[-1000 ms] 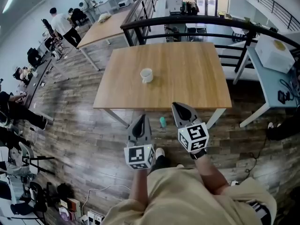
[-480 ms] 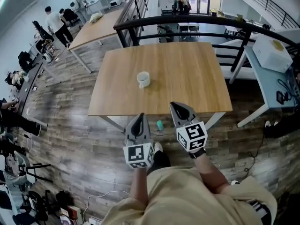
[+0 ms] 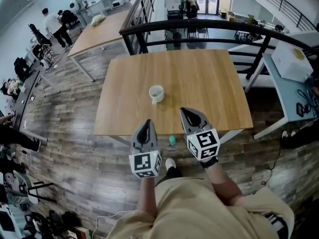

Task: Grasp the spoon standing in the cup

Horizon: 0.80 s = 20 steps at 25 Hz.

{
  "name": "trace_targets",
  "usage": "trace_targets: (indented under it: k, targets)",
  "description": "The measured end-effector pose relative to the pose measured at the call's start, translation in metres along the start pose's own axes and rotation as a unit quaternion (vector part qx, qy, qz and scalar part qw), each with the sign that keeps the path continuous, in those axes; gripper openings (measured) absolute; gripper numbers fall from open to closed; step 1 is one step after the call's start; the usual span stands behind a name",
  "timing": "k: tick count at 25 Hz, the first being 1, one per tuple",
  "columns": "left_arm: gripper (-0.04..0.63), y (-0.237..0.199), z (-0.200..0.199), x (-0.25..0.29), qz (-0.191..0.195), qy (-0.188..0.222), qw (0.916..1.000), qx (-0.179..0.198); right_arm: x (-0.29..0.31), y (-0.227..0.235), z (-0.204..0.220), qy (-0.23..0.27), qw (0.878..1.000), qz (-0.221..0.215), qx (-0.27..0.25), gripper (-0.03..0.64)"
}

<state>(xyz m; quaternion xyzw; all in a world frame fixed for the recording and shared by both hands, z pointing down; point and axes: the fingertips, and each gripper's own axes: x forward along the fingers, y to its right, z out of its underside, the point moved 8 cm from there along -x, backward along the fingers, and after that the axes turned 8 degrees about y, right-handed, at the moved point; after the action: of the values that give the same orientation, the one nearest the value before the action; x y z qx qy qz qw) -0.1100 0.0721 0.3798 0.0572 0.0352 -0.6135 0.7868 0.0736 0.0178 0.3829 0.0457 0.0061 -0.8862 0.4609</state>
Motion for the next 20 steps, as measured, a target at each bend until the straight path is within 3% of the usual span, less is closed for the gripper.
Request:
trace_targets:
  k: [20]
  targets:
    - [0.005,-0.092,0.029,0.084,0.032,0.008,0.9991,-0.027,0.122,-0.006,0.027,-0.019,0.999,0.03,-0.016,0.015]
